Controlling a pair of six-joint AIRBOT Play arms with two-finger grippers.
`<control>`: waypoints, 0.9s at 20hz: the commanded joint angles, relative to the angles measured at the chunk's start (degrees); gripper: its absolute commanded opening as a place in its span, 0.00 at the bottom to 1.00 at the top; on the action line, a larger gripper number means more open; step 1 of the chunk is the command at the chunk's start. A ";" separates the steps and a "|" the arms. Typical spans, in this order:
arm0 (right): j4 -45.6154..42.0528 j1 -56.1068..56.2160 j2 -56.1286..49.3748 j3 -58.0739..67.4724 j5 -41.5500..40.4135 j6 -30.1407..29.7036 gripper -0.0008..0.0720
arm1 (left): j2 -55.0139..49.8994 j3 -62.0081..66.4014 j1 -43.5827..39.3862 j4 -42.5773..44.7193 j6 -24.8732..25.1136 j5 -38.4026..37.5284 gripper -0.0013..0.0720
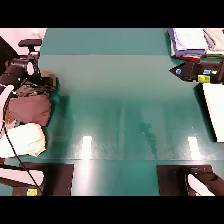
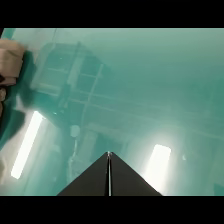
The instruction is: Fold the shirts.
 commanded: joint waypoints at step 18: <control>-0.07 0.07 0.00 23.67 -1.51 -0.17 0.04 | 36.74 26.03 -22.91 -12.87 16.83 -11.93 0.05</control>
